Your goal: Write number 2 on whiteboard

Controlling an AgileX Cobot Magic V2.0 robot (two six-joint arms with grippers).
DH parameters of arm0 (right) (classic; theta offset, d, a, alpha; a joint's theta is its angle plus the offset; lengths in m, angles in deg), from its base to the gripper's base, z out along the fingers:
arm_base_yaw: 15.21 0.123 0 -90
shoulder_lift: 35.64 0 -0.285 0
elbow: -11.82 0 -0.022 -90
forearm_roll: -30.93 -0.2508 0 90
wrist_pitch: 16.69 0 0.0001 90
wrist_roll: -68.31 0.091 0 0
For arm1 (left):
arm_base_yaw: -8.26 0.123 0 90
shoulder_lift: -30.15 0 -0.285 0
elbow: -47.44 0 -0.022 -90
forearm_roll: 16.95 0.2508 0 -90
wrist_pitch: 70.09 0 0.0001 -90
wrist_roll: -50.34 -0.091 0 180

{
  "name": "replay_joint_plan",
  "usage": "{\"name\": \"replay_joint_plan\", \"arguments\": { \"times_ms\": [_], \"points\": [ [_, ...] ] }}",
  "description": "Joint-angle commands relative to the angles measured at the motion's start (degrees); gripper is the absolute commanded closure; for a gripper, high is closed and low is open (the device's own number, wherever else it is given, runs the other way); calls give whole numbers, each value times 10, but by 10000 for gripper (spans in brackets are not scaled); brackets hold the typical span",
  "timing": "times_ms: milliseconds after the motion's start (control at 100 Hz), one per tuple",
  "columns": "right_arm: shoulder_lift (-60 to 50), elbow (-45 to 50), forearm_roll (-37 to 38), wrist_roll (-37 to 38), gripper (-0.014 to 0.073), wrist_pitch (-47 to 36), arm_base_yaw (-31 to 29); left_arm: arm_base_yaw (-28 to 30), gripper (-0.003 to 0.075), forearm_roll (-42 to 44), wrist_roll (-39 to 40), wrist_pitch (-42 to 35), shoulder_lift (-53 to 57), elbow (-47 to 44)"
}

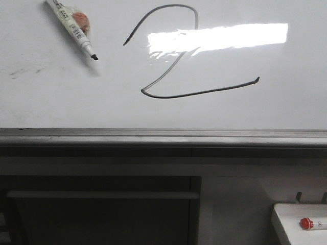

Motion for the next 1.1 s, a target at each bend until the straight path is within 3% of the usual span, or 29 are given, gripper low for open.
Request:
{"name": "replay_joint_plan", "arguments": {
  "times_ms": [0,1090],
  "points": [
    [3,-16,1,1,664,-46,-4,2,741,12,8,-29,16,-7],
    [-6,23,1,1,664,-50,-4,2,741,12,8,-29,16,-7]
  ]
}}
